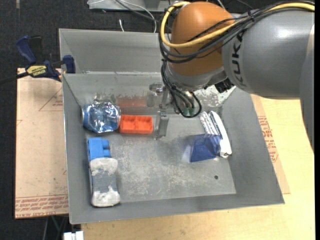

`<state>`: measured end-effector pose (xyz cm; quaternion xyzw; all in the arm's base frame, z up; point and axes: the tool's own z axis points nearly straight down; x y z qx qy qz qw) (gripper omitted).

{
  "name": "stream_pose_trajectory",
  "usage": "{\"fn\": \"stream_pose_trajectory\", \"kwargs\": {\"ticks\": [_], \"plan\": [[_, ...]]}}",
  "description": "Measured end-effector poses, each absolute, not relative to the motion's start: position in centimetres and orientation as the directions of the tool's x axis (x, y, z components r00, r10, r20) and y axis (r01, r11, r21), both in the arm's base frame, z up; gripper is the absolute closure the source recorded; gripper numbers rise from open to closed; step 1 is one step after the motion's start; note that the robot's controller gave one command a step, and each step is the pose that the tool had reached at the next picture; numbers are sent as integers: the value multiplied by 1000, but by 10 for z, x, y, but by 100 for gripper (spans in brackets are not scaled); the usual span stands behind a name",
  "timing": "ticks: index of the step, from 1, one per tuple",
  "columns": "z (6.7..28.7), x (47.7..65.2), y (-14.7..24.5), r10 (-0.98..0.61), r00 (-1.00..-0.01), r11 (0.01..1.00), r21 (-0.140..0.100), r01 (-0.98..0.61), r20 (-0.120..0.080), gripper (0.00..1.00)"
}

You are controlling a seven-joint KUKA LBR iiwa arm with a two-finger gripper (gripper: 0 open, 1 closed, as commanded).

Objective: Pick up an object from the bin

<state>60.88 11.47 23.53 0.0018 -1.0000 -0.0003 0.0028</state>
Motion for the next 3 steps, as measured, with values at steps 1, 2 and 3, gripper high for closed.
{"fn": "stream_pose_trajectory", "kwargs": {"ticks": [1,2,3], "plan": [[240,610,114,0,-1000,1000,1,0,-2,0],[110,631,110,32,-999,999,3,32,-3,0],[152,644,102,161,-987,987,6,161,-10,0]]}}
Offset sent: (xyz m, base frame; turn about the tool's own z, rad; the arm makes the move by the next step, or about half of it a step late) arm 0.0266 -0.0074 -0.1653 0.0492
